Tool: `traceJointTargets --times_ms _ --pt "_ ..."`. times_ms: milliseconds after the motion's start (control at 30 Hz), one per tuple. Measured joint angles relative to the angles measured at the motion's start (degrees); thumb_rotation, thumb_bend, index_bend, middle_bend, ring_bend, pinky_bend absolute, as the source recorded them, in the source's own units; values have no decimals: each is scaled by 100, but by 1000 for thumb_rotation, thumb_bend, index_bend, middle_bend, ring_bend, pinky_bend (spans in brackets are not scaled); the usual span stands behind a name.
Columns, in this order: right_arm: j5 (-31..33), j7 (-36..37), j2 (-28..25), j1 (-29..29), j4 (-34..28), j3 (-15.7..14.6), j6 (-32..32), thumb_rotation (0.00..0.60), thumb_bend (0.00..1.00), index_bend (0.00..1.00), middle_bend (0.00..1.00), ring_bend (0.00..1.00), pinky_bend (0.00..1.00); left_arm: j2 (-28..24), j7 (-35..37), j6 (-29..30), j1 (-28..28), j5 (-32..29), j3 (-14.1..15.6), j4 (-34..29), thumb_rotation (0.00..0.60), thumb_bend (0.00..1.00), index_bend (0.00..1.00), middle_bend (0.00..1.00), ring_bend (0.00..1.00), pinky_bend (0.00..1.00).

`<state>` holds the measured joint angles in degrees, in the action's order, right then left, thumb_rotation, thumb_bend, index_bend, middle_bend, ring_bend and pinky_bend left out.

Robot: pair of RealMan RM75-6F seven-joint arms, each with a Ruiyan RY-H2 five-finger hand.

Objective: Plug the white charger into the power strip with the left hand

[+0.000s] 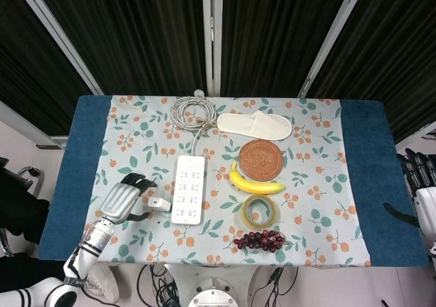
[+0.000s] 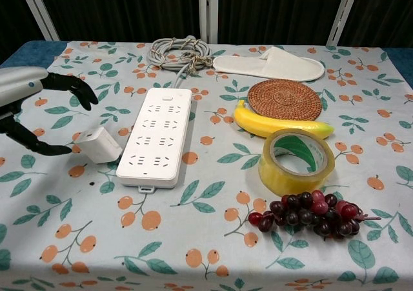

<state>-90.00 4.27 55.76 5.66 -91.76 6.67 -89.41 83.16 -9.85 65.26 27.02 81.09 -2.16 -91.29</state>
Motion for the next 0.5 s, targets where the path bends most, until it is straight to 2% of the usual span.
traceJointTargets --times_ms 167,500 --pt "23 15 21 19 -13 -40 96 600 30 0 0 0 0 330 -43 -83 66 -55 -41 205 600 228 304 309 181 181" --pt "101 104 88 -1 58 -86 142 600 30 0 0 0 0 642 -121 -207 179 -48 -46 492 600 249 354 368 222 194"
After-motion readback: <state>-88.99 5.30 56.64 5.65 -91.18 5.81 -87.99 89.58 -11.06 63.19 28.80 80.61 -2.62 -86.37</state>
